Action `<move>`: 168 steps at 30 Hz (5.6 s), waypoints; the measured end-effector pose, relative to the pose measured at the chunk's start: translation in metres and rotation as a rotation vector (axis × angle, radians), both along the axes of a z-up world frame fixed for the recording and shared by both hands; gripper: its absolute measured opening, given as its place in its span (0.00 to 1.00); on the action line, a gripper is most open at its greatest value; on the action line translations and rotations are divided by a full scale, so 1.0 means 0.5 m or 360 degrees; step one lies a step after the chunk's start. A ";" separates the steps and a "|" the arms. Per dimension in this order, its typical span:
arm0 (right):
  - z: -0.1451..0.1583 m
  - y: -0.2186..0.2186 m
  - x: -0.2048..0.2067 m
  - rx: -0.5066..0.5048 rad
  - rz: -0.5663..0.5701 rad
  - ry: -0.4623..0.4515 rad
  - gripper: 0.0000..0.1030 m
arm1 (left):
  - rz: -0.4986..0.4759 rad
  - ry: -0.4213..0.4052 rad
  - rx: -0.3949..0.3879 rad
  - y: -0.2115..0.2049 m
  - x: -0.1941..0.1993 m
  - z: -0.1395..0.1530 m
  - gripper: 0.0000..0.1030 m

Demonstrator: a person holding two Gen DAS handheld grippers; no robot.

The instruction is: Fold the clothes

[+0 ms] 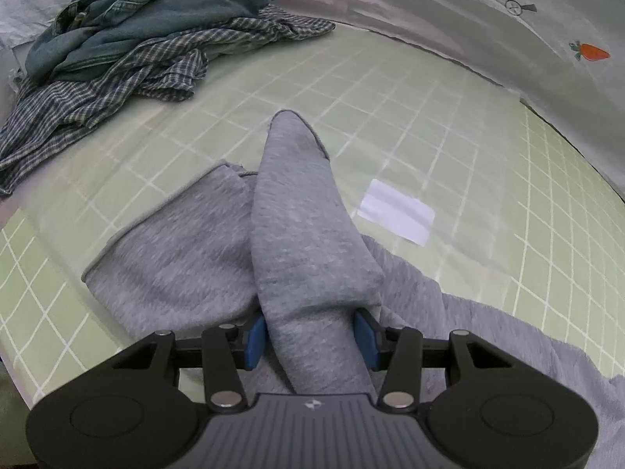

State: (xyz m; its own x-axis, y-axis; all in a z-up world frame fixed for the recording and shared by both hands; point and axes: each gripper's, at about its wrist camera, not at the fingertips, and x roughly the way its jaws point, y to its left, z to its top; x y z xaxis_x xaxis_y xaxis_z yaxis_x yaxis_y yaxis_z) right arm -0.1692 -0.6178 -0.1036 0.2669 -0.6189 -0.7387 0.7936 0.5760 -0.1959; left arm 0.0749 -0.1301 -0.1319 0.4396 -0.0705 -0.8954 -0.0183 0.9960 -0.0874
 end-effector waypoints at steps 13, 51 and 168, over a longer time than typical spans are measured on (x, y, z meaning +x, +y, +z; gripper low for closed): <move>-0.021 -0.036 0.030 0.0073 0.0075 0.0025 0.04 | 0.0062 -0.0041 0.0006 -0.013 0.010 0.009 0.22; 0.130 -0.064 -0.077 -0.0176 -0.0139 -0.0368 0.02 | 0.0117 -0.0415 -0.0174 0.016 0.110 0.116 0.03; -0.085 -0.187 -0.301 0.0792 -0.0890 -0.0990 0.66 | 0.0668 -0.0110 -0.0195 0.185 0.038 -0.030 0.70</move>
State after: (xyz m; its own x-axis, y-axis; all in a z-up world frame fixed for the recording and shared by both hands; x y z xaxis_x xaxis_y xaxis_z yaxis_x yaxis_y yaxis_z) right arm -0.3198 -0.7114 -0.1459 0.4602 -0.4304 -0.7765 0.8572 -0.0123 0.5149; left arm 0.0939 -0.0374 -0.1471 0.5116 0.0231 -0.8589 -0.4088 0.8858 -0.2197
